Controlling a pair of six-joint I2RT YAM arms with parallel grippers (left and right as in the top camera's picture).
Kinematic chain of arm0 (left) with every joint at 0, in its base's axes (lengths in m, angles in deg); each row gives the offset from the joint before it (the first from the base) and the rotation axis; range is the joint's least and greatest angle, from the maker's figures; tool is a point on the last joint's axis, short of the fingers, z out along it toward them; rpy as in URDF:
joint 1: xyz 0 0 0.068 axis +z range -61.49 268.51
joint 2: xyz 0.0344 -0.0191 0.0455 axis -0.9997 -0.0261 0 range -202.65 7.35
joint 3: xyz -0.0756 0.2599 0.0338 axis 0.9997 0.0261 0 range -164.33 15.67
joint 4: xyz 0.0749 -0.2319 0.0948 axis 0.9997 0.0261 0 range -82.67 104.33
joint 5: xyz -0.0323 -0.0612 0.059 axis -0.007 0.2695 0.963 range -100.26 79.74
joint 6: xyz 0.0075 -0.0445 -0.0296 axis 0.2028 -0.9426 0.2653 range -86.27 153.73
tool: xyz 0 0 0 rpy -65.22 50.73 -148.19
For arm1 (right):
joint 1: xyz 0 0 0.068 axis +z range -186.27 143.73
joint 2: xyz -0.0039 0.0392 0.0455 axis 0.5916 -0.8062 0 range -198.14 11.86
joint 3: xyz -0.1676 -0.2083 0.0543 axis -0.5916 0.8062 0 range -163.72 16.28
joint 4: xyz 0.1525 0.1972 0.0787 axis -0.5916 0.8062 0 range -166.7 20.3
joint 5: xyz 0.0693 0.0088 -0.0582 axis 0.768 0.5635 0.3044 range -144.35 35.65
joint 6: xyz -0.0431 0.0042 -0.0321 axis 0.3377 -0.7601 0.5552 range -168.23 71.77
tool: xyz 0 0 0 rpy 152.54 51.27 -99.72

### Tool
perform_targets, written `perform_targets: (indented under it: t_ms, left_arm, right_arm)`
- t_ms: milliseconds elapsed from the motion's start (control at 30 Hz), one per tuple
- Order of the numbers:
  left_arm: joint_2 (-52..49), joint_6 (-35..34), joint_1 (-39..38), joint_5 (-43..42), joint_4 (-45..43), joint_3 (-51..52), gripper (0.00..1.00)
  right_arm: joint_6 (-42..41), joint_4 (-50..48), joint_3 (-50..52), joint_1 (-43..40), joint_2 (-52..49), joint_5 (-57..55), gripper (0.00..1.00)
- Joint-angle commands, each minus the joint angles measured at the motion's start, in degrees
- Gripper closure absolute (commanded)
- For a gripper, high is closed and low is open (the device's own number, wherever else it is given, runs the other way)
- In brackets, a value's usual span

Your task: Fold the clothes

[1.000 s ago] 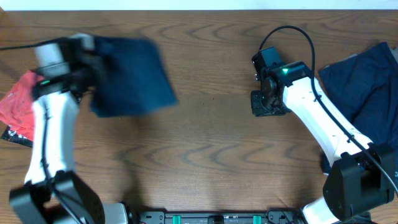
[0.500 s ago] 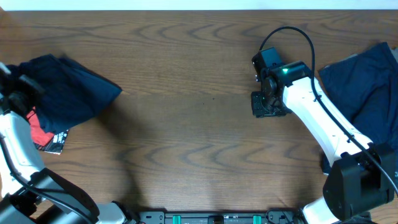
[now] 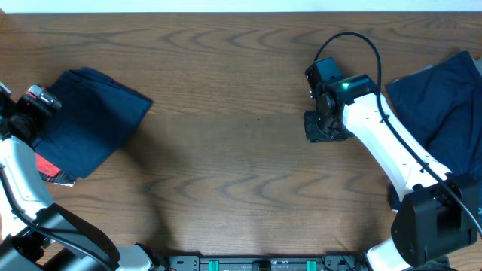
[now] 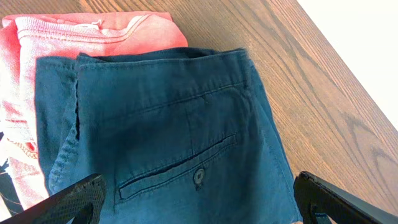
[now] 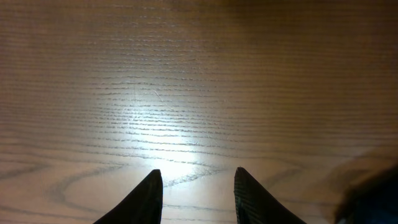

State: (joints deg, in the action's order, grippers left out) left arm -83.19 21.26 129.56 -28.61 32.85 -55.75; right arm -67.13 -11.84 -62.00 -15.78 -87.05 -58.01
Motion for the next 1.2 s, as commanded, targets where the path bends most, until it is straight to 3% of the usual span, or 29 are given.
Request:
perform_targets:
  t_ms: [0, 333, 633, 767, 867, 933, 1167]
  left_arm:
    - [0.24, -2.45, 0.13, 2.91, 0.39, -0.94, 0.02]
    - [0.31, -3.02, -0.63, -0.44, -0.81, -0.94, 0.02]
    - [-0.39, -3.76, -0.66, 5.22, -0.74, -0.92, 0.02]
    - [-0.39, -3.67, -2.51, -0.09, -0.57, -0.92, 0.02]
    - [-0.39, -2.47, -6.67, -0.31, 0.13, -0.92, 0.02]
    - [-0.39, -0.57, -10.86, -0.26, 1.01, -0.92, 0.02]
    - [-1.01, 3.89, -31.21, 3.08, 4.17, -0.92, 0.02]
  right_arm:
    - [-0.74, 0.07, -0.48, -0.44, 1.20, -0.83, 0.63]
    - [-0.76, 0.13, -0.48, -0.44, 1.20, -0.81, 0.63]
    - [-0.76, 0.76, -0.48, -0.44, 1.20, -0.81, 0.64]
    - [-2.05, 0.39, -0.48, -0.46, 1.20, -0.35, 0.64]
    - [-3.82, -1.22, -0.48, -0.61, 1.20, 0.66, 0.61]
    - [-3.80, -3.23, -0.48, -1.16, 1.20, 3.65, 0.54]
    - [-3.80, -8.79, -0.48, -7.63, 1.20, 13.05, 0.36]
